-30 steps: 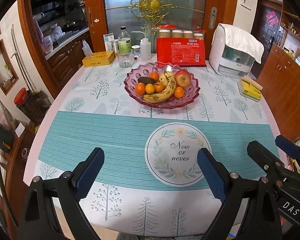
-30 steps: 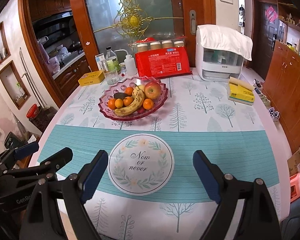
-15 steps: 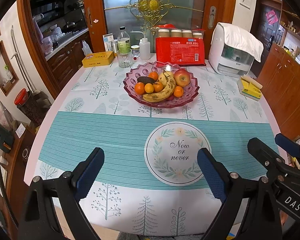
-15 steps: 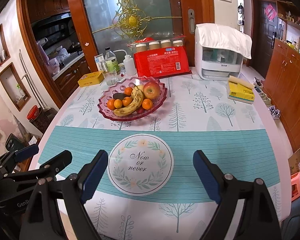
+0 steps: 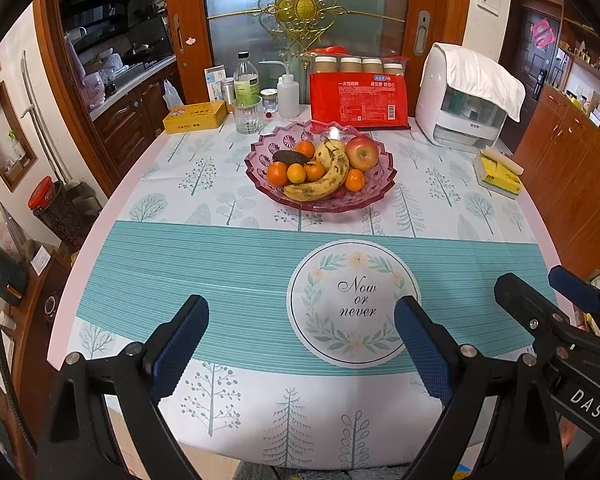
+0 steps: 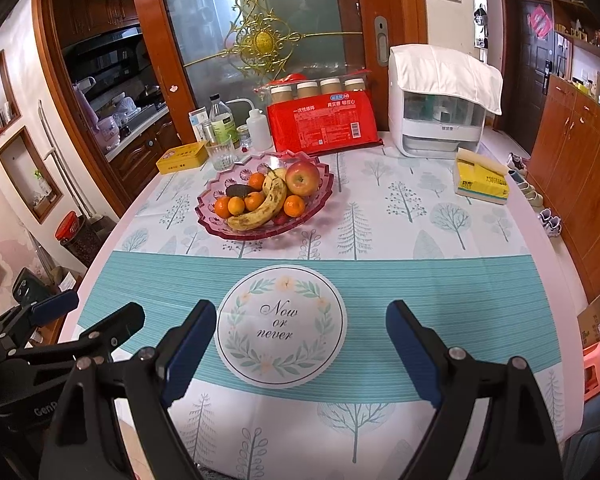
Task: Organize fruits
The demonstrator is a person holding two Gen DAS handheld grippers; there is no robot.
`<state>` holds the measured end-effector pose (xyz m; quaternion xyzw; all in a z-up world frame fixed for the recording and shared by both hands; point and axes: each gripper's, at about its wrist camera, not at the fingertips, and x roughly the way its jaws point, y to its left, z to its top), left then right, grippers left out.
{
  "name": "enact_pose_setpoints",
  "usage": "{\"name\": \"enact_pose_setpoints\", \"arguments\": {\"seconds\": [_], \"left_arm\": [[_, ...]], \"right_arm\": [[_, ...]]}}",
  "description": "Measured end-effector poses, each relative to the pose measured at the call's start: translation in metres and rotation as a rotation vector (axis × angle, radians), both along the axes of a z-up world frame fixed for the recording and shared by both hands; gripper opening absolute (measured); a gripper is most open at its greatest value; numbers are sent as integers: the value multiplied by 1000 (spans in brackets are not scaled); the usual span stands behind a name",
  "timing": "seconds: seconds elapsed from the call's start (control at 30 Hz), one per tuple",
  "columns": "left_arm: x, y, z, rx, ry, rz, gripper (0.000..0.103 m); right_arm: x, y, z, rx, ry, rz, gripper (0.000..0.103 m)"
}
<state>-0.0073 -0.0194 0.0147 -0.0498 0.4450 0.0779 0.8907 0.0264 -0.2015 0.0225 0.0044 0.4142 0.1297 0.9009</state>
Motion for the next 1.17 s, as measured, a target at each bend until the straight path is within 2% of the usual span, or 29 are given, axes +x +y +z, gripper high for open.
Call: {"name": "enact_pose_setpoints", "arguments": {"seconds": [1.17], "left_arm": [[-8, -13, -4, -1, 13, -51, 93]], "right_arm": [[-15, -15, -6, 11, 11, -32, 88]]}}
